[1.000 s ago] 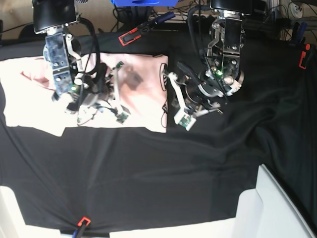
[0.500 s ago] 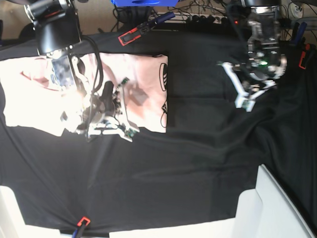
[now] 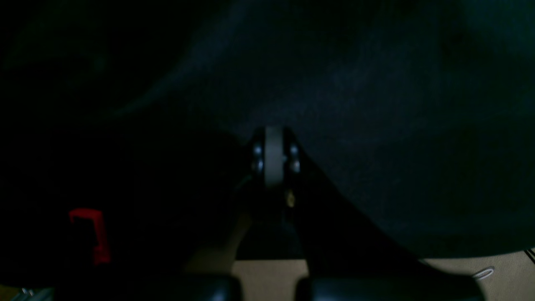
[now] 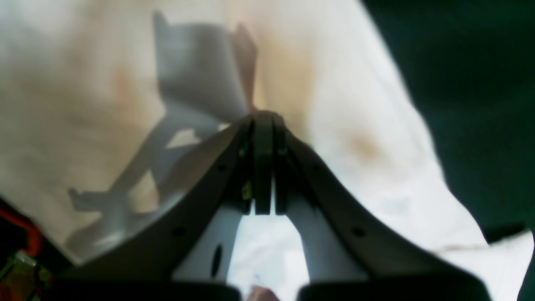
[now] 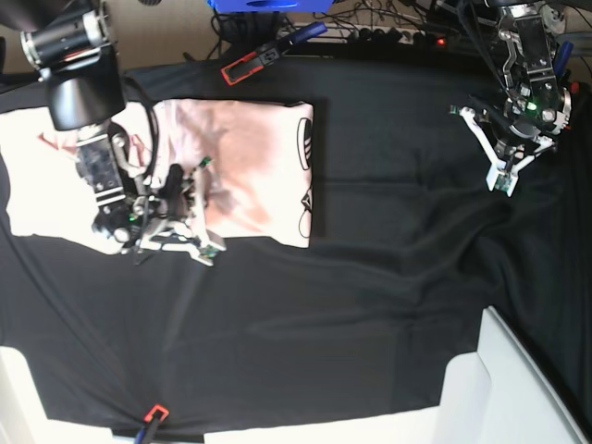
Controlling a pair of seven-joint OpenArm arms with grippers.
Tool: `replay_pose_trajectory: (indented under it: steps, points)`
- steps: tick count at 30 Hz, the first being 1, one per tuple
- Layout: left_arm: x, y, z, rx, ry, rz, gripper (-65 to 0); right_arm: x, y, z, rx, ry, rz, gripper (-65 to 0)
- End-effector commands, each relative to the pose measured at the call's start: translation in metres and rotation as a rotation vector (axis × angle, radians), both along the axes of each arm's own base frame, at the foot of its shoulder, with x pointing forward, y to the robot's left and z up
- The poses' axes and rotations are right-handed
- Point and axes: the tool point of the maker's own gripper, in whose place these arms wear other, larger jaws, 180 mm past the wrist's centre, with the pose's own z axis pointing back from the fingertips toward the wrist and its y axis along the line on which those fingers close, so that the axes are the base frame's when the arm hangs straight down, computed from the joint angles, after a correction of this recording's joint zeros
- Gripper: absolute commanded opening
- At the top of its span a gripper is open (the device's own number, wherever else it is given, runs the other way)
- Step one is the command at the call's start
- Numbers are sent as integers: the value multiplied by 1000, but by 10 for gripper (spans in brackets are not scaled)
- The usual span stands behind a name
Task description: Fold the T-shirt properly
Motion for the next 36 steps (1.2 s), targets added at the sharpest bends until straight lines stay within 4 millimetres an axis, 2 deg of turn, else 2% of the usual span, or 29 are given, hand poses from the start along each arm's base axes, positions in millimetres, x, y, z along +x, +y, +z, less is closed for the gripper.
replay_pose_trajectory:
  steps: [1,7,11,14,16,22,24,27,30,31,33,36]
  points:
    - [9,4,10,14,-36,-8,-650,19,-4,12,8,-48,-6,-637]
    - [9,2,8,10,-33,-9,-650,31,-27,11,-10,-58,-26,-637]
    - [9,2,8,8,-33,-9,-650,37,-35,10,4,-74,-38,-637]
    - [8,1,8,7,-32,-9,-650,45,-31,14,32,-104,-38,-637]
    - [8,1,7,5,-32,-8,-650,46,-40,15,19,-108,-43,-637]
    - [8,-1,7,3,-32,-9,-650,59,-47,25,7,-140,-45,-637]
    - [8,-1,7,2,-32,-9,-650,67,-55,33,-7,-165,-45,-637]
    - [8,-6,5,-13,-34,-4,-650,77,-52,49,-3,-219,-30,-637]
    - [9,-16,2,-36,-37,-4,-650,91,-54,77,-14,-310,-5,-637]
    - [10,-23,1,-42,-34,-19,-650,92,-53,85,-18,-334,6,-637]
    - [12,-42,-3,-58,-22,-81,-647,88,-65,101,-76,-372,25,-637]
    - [15,-66,-8,-74,-2,-167,-554,75,-87,116,-183,-397,25,-637]
